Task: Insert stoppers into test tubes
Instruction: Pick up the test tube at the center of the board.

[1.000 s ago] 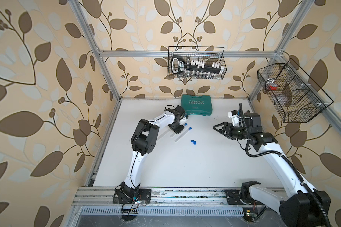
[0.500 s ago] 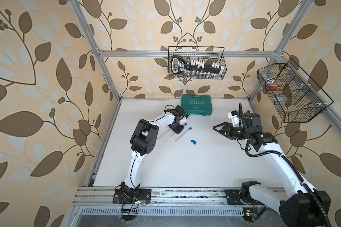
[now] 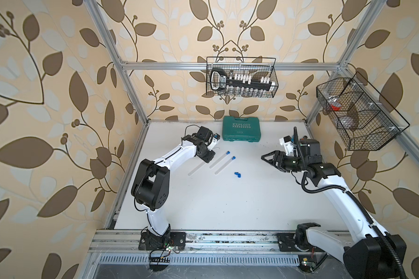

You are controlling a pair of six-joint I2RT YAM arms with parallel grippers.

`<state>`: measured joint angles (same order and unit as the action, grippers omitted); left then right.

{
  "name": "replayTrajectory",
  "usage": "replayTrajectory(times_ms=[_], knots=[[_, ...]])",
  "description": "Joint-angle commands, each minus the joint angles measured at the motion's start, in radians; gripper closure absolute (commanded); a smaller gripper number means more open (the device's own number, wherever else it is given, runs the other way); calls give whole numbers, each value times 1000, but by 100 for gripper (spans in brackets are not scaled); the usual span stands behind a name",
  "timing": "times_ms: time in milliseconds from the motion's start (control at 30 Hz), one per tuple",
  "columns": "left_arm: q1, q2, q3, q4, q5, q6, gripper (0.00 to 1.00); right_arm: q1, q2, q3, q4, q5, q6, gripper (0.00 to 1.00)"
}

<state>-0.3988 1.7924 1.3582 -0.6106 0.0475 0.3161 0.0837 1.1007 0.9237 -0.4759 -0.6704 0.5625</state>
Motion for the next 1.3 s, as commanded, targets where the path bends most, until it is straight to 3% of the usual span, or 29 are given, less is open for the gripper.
replayTrajectory(times_ms=[0, 167, 667, 1267], knots=[[46, -28, -83, -16, -37, 39, 59, -2, -12, -18, -17, -27, -21, 33], [81, -9, -118, -18, -62, 136, 59, -2, -4, -21, -16, -20, -14, 34], [92, 91, -77, -29, -46, 149, 58, -2, 8, -9, -41, -11, -26, 34], [93, 150, -67, -32, -53, 163, 78, -2, 8, -5, -47, -12, -32, 34]])
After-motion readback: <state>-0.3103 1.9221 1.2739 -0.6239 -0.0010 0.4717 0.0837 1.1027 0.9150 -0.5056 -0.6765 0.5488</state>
